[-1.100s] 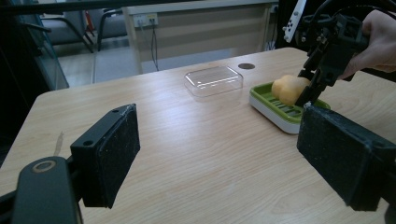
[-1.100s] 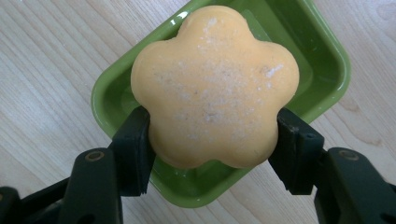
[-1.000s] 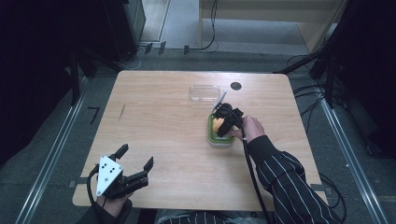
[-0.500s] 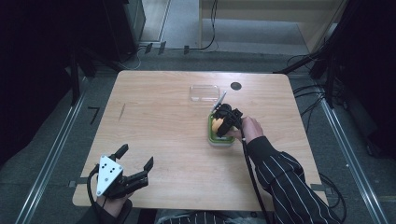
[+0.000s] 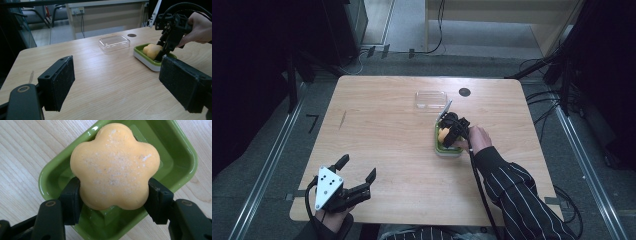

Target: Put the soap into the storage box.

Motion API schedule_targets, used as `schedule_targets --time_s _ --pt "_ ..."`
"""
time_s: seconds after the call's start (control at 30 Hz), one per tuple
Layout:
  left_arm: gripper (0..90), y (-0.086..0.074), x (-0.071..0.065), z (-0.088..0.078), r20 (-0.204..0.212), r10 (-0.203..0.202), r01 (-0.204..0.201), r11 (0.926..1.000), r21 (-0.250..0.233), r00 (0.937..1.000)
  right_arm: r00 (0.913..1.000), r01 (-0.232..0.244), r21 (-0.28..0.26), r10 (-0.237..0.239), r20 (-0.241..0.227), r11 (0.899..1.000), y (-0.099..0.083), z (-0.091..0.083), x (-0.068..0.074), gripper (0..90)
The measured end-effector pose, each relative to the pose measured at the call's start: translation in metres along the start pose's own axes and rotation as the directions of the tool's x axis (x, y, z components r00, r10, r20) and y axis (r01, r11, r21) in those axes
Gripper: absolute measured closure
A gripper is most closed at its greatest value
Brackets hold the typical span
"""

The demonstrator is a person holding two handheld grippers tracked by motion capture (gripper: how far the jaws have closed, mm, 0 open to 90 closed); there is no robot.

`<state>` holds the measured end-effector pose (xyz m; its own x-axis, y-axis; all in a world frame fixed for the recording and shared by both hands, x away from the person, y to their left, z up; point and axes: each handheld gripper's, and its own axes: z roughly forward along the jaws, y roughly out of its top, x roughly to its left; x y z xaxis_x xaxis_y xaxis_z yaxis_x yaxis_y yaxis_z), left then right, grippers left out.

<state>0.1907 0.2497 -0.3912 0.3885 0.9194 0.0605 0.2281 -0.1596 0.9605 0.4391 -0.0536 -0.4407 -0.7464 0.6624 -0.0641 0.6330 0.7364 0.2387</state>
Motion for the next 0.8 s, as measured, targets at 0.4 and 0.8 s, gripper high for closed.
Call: schedule_targets --time_s 0.4,0.8 --pt "13.7 0.0 -0.0001 0.0 -0.001 -0.003 0.003 1.0 -0.001 1.0 1.0 -0.001 0.014 0.001 0.01 1.0 0.0 0.0028 0.0007 39.3" --pt "13.7 0.0 0.0001 0.0001 0.0 0.0 0.0 1.0 0.001 1.0 0.9999 -0.001 0.035 0.001 0.011 0.999 0.0003 0.0054 0.0019 38.9"
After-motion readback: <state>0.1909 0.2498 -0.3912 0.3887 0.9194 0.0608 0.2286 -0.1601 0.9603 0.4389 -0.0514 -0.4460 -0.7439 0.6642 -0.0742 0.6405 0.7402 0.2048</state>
